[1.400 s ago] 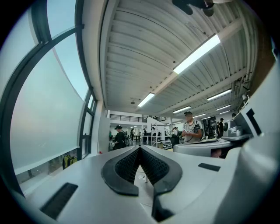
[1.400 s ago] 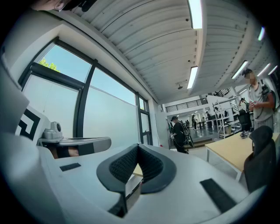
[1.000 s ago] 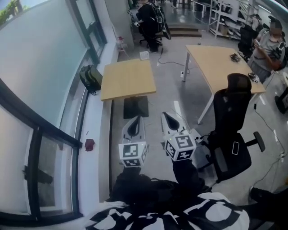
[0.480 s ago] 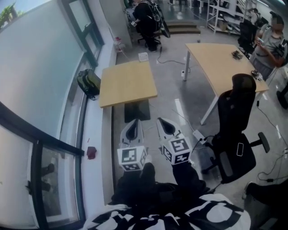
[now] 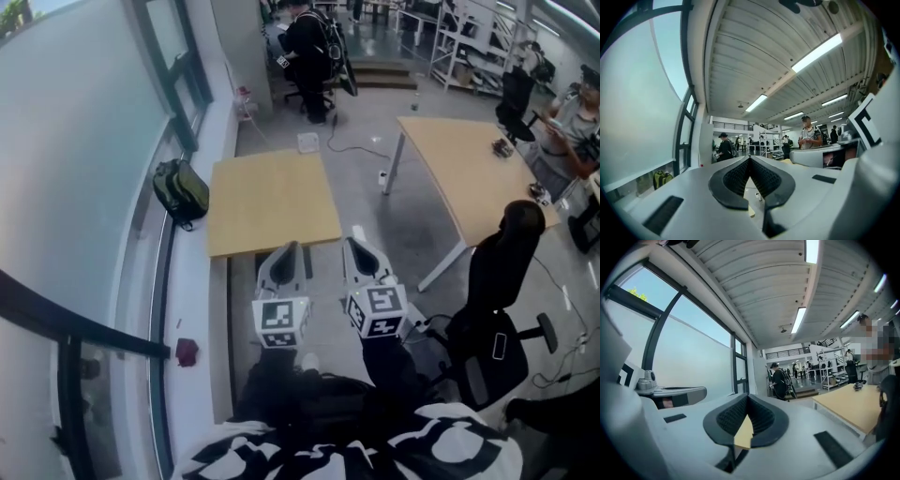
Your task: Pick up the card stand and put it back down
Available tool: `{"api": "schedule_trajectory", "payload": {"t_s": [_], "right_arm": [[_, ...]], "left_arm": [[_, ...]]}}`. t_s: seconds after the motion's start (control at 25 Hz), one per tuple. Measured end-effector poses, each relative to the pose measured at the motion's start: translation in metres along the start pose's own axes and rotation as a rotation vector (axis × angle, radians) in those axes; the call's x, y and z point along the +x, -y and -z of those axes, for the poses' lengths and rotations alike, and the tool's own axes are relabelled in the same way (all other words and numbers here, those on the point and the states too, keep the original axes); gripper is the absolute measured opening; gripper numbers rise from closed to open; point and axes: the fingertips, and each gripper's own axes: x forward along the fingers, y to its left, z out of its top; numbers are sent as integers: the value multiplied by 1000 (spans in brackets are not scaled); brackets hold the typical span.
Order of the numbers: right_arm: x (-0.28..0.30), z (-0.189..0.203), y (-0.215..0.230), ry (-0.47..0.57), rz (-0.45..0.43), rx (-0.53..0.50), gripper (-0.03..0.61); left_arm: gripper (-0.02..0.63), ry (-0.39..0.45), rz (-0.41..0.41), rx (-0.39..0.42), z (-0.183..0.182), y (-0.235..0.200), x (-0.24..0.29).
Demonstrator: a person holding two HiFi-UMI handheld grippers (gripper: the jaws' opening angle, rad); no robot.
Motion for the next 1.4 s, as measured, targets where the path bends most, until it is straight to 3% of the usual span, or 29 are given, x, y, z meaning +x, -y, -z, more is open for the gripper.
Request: {"api": "schedule_trajectory", "payload": {"t_s": [0.2,0.52,0.68,0.92,1.12,1.4], "right_arm": [[56,-25,-8,142,-27,56,12],[127,-19,-6,64,-104,2,11],[173,-7,3,26,-135,9,11],[267,-12,59,69,-121,-6,11],[346,-22,101,57,-215,-46,11],[418,-11,165,3,-257,-31,11]], "left_arm": [[0,11,21,-28,-1,-47,55],[0,-48,53,2,19,-65,115],[0,-58,5,17,24,-89,149],[0,-58,-82,57,28,-121,246],[0,-72,-88,71,29,-121,335],[0,-121,-80,57,45,-117,427]]}}
